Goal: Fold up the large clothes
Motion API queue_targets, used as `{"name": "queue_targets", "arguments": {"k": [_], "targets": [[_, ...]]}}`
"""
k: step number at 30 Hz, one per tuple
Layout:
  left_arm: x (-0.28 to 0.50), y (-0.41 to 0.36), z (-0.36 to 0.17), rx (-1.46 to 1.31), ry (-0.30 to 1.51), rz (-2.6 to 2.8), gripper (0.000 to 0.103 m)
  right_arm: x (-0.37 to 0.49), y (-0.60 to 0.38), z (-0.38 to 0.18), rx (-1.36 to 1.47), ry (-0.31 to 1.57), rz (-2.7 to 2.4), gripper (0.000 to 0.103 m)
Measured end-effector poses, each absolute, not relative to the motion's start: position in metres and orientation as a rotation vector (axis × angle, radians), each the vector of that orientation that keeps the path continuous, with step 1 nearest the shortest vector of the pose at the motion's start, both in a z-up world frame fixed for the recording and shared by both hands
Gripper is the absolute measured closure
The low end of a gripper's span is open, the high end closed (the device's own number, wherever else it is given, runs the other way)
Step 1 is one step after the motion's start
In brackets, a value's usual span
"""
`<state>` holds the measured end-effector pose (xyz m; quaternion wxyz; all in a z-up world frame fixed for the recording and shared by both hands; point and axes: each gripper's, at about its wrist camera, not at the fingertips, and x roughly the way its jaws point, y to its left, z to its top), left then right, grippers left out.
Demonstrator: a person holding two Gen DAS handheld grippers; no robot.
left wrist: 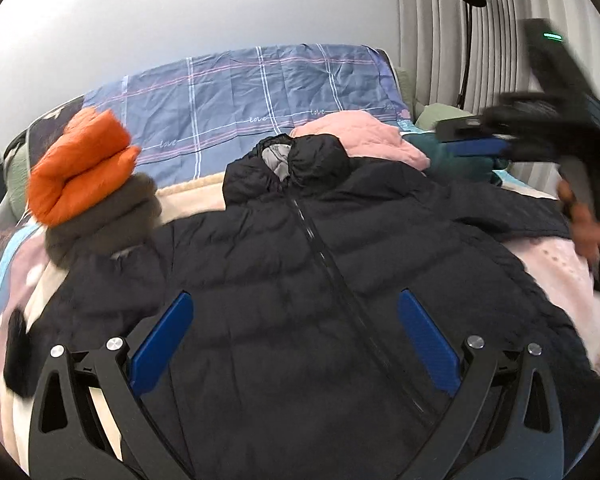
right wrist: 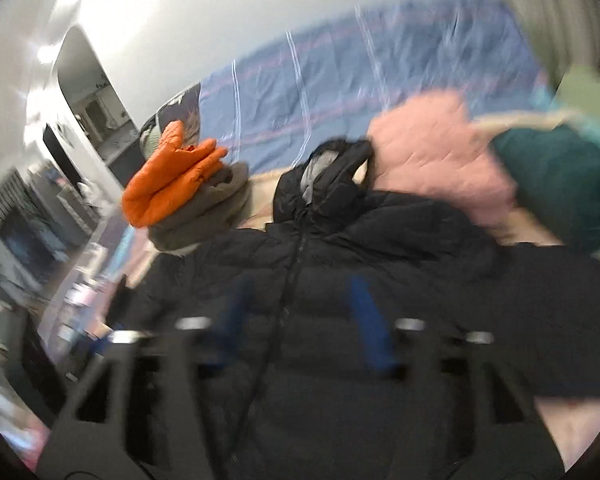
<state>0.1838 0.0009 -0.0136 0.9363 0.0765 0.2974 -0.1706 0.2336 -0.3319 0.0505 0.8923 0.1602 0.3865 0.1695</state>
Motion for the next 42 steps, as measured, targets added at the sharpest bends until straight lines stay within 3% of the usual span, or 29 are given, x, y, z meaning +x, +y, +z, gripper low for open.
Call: {"name": "queue_targets", "arguments": {"k": [2, 4, 5, 11, 13, 15, 19, 21, 26, 31, 36, 42], "targets": [[0.209, 0.004, -0.018, 0.128, 0.626, -0.381, 0.001, 0.294, -0.341, 0.037, 0.440, 0.900, 0.353, 0.064], [0.231, 0.011, -0.025, 0.089, 0.652, -0.393, 0.001, 0.348, -0.344, 0.028, 0.482, 0.968, 0.330, 0.042], [0.243, 0.014, -0.029, 0.069, 0.670, -0.390, 0.001, 0.369, -0.342, 0.025, 0.489, 0.978, 0.298, 0.026], [0.300, 0.038, -0.047, 0.008, 0.741, -0.389, 0.001, 0.478, -0.340, -0.007, 0.575, 1.010, 0.194, 0.026], [0.324, 0.046, -0.050, -0.014, 0.766, -0.381, 0.001, 0.498, -0.334, -0.016, 0.550, 1.013, 0.180, 0.030], [0.356, 0.055, -0.054, -0.043, 0.784, -0.362, 0.001, 0.514, -0.331, -0.020, 0.538, 0.991, 0.192, 0.050], [0.432, 0.067, -0.063, -0.147, 0.847, -0.343, 0.001, 0.539, -0.323, -0.038, 0.522, 1.024, 0.187, 0.071], [0.469, 0.067, -0.071, -0.190, 0.888, -0.307, 0.001, 0.539, -0.319, -0.036, 0.489, 1.000, 0.212, 0.096], [0.509, 0.067, -0.084, -0.323, 0.930, -0.253, 0.001, 0.509, -0.318, -0.007, 0.457, 0.796, 0.365, 0.098], [0.516, 0.063, -0.089, -0.496, 0.927, -0.350, 0.001, 0.445, -0.300, 0.019, 0.284, 0.704, 0.599, 0.099], [0.484, 0.082, -0.072, -0.657, 0.820, -0.494, 0.001, 0.392, -0.306, 0.015, 0.234, 0.712, 0.690, 0.099], [0.466, 0.104, -0.045, -0.662, 0.792, -0.465, 0.001, 0.320, -0.288, 0.009, 0.023, 0.697, 0.751, 0.099]]}}
